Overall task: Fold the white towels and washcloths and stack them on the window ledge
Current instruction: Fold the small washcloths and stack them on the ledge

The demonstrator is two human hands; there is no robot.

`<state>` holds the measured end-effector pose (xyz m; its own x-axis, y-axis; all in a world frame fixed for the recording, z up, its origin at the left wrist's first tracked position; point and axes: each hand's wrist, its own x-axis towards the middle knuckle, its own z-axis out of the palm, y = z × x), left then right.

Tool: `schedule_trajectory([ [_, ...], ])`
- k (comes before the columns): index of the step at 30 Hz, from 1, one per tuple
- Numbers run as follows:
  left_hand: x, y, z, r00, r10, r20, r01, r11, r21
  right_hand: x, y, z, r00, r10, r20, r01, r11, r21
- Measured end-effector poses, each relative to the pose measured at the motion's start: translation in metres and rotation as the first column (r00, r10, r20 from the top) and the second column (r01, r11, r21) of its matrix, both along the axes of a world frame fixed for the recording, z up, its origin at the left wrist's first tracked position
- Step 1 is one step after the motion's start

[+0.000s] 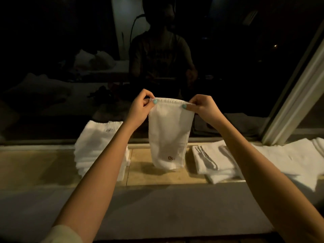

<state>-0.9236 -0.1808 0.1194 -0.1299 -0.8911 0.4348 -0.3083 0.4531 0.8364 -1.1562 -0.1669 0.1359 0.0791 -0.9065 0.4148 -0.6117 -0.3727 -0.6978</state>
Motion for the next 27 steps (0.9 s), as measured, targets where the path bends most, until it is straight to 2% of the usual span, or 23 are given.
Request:
schedule_trajectory([
  [9,-0.006,-0.034,0.062,0.999,0.029,0.045,-0.025,0.995,-0.099,0.002,-0.042,0.057,0.989,-0.129,-0.067,0.111,0.967,-0.229],
  [14,-0.001,-0.011,0.043,0.999,-0.028,0.038,0.031,0.996,-0.085,0.0,-0.015,0.036,0.988,-0.073,-0.133,0.044,0.977,-0.21],
  [18,0.004,0.029,-0.005,0.994,-0.104,-0.016,0.105,0.991,0.081,-0.01,0.02,-0.01,0.973,0.089,-0.213,-0.11,0.99,-0.085],
  [21,0.008,0.057,-0.046,0.991,-0.127,-0.044,0.134,0.965,0.224,-0.013,0.047,-0.045,0.97,0.217,-0.113,-0.201,0.97,0.138],
  [23,0.011,0.072,-0.072,0.988,-0.148,-0.039,0.152,0.927,0.344,-0.015,0.059,-0.069,0.966,0.258,-0.032,-0.237,0.923,0.303],
  [27,0.011,0.088,-0.123,0.982,-0.187,0.017,0.145,0.812,0.565,-0.016,0.066,-0.117,0.948,0.317,-0.031,-0.251,0.805,0.538],
])
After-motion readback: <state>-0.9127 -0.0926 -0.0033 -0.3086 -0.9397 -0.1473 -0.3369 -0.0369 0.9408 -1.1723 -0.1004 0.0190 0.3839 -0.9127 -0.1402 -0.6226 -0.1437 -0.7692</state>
